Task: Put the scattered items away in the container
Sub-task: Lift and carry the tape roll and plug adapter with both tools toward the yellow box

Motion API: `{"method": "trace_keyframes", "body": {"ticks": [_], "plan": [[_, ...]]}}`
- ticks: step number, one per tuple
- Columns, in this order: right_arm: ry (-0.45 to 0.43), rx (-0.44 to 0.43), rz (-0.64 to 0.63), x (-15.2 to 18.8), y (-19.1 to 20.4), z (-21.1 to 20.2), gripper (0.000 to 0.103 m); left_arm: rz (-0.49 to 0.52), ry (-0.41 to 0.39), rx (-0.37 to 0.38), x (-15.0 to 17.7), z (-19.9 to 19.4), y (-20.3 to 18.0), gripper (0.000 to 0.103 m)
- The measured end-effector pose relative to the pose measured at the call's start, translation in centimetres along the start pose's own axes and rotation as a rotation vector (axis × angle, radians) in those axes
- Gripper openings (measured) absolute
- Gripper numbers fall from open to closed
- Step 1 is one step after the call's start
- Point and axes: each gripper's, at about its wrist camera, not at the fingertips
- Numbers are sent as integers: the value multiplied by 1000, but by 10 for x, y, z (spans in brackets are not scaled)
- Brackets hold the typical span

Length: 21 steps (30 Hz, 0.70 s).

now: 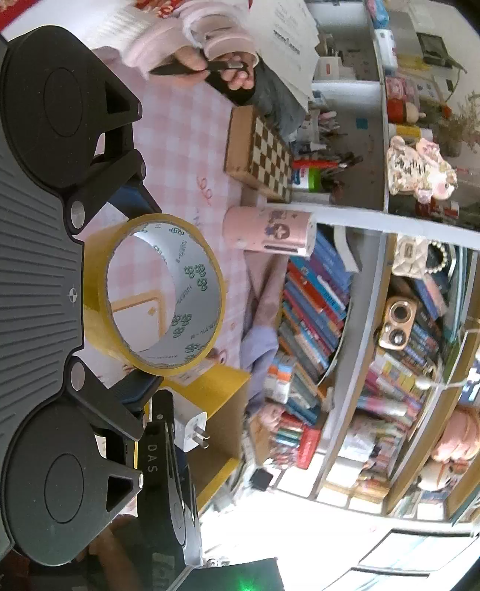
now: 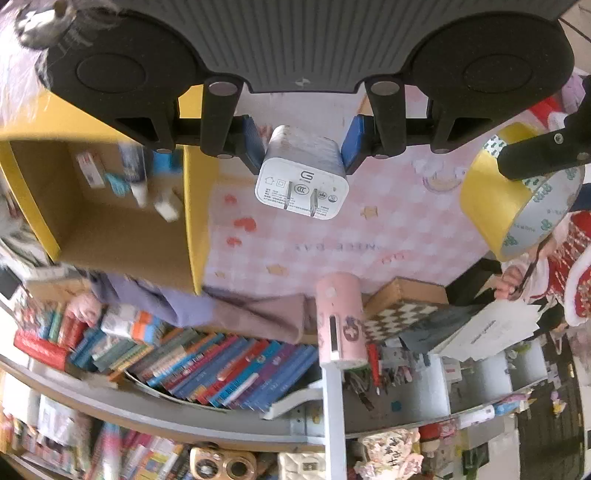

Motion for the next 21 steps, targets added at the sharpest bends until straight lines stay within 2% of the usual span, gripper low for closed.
{"method": "trace_keyframes", "body": {"ticks": [11, 21], "plan": [[36, 34, 27, 59, 16, -42, 43, 48, 53, 58, 35, -32, -19, 87], [55, 90, 62, 83, 14, -70, 43, 72, 67, 126, 44, -41, -33, 87]]}}
Point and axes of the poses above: each gripper's, at about its wrist camera, not at the fingertips, and z roughly the way its jaws point, y to its left, x to its underside, and after that the axes turned 2 degrees about -x, right-handed
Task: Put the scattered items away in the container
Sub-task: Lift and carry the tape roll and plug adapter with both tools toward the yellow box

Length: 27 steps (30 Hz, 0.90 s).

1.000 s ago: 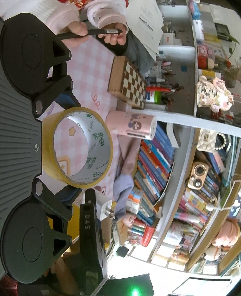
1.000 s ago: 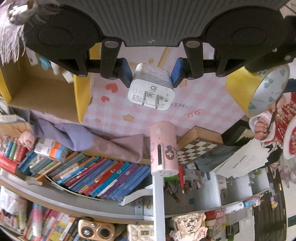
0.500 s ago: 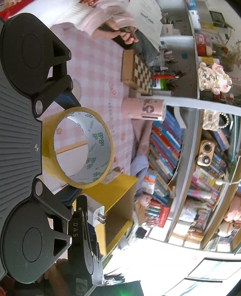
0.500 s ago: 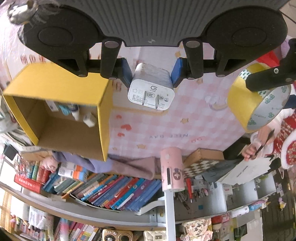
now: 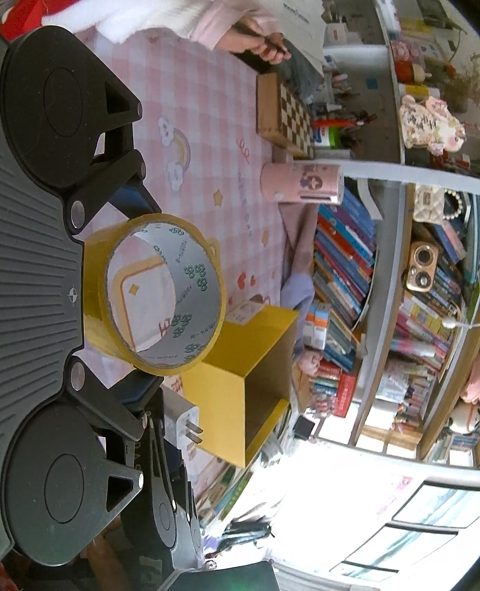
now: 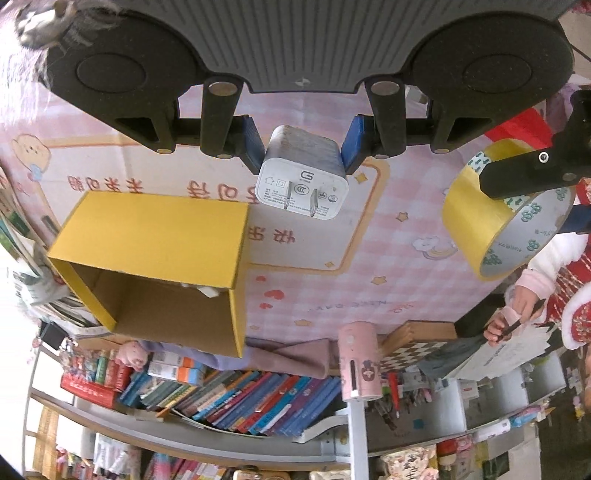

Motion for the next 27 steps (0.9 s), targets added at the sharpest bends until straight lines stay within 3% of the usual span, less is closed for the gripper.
{"method": "trace_keyframes", "body": {"ticks": [18, 27], "plan": [[11, 139, 148, 33, -53, -34, 43, 132, 44, 183, -5, 29, -58, 87], [-4, 190, 219, 38, -81, -43, 43, 198, 52, 239, -11, 43, -84, 87]]}}
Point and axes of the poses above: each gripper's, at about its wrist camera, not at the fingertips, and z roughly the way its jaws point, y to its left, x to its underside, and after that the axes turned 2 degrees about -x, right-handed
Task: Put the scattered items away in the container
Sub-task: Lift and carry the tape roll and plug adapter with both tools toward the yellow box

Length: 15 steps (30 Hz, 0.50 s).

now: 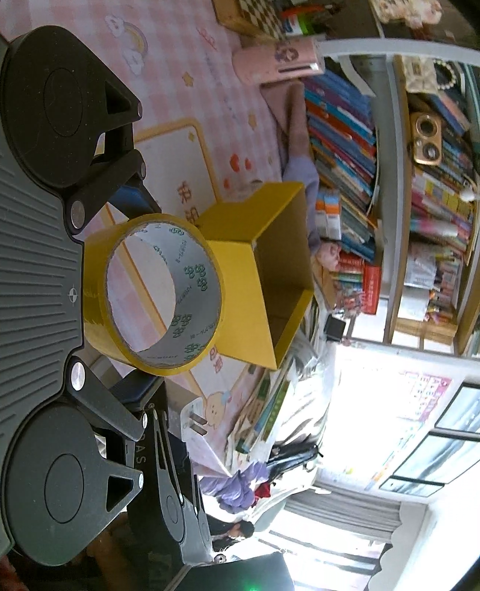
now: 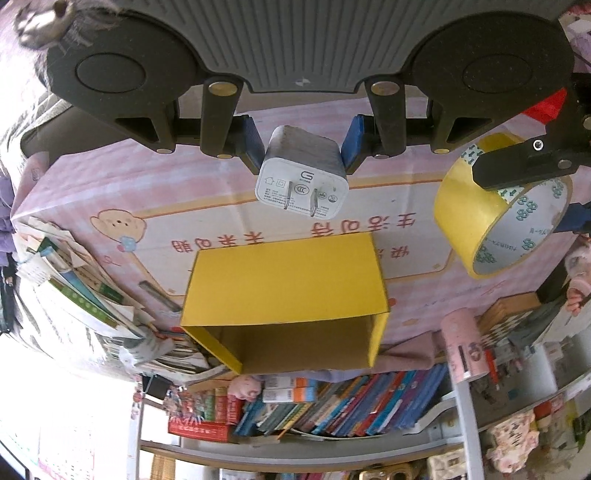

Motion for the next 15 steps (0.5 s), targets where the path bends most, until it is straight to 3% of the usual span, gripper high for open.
{"method": "trace_keyframes", "body": {"ticks": [15], "plan": [[18, 9, -3, -12, -18, 13, 43, 10, 4, 26, -14, 22, -11, 87]]}}
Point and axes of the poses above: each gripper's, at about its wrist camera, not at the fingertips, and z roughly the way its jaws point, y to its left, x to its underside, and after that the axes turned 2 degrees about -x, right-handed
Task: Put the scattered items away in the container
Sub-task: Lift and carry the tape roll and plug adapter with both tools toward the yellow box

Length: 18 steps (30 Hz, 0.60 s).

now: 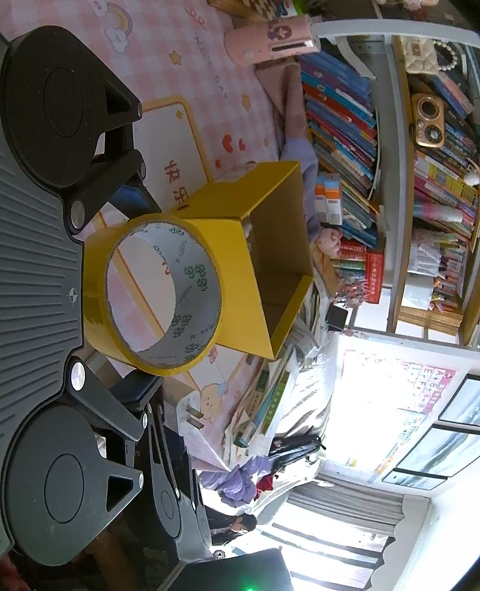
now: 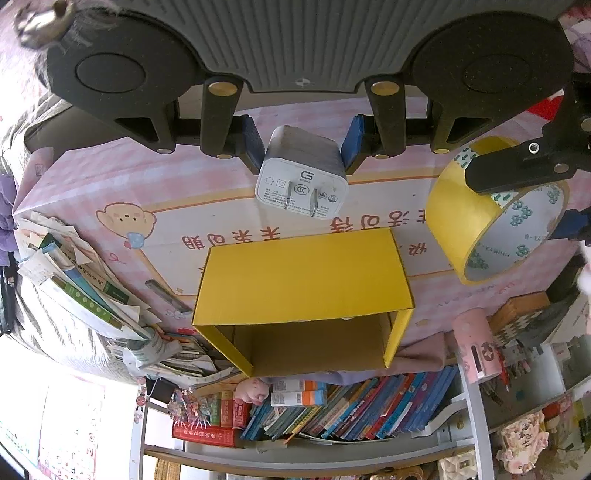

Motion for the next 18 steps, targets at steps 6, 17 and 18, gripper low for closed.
{"method": "trace_keyframes", "body": {"ticks": [6, 17, 18], "plan": [[3, 11, 23, -3, -11, 5, 43, 35, 2, 23, -7, 11, -8, 87], [-20, 12, 53, -18, -27, 11, 43, 62, -42, 34, -22, 19, -12, 87], [-25, 11, 52, -20, -28, 11, 43, 61, -50, 32, -25, 20, -12, 87]]}}
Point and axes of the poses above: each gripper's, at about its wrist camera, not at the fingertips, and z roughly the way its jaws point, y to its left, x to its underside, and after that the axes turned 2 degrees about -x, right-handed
